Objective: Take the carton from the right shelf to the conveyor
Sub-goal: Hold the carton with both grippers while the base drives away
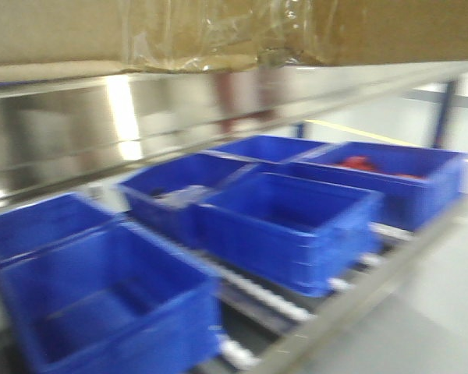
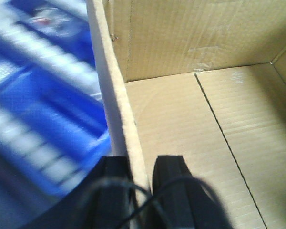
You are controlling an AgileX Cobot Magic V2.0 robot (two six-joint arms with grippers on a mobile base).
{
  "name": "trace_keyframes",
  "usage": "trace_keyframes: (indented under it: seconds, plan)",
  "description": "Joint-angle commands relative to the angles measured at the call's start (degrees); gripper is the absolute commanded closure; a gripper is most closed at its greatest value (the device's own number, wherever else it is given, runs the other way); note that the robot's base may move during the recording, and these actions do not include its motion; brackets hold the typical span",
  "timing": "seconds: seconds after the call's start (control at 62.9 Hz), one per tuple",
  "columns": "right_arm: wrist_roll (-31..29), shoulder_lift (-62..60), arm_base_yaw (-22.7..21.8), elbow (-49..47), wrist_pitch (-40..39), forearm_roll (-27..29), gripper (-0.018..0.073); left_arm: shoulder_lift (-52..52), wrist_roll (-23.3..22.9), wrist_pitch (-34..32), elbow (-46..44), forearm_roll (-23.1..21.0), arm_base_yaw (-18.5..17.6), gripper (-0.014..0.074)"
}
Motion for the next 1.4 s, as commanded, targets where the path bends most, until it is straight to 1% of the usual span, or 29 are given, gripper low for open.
trace_keyframes:
  seconds: [0.0, 0.589, 0.795, 1.066, 1.384]
  plan:
    - [-1.48, -1.06, -0.25, -0.2, -2.11, -2.02, 0.0627, -0.66, 0.37, -0.54, -0.26, 2.01, -0.09, 0.0605]
    - [-1.48, -1.06, -0.25, -0.2, -2.11, -2.02, 0.0627, -0.66, 0.37, -0.54, -0.26, 2.01, -0.09, 0.0605]
    - [-1.48, -1.06, -0.25, -0.2, -2.11, -2.02, 0.0627, -0.66, 0.37, -0.54, -0.26, 2.72, -0.09, 0.0605]
    - [-1.48, -1.06, -0.25, -0.2, -2.11, -2.02, 0.0627, -0.66, 0.37, -0.54, -0.26, 5.45, -0.09, 0.0605]
    - [-1.48, -1.06, -0.25, -0.2, -2.11, -2.02, 0.0627, -0.66, 0.37, -0.54, -0.26, 5.66, -0.09, 0.0605]
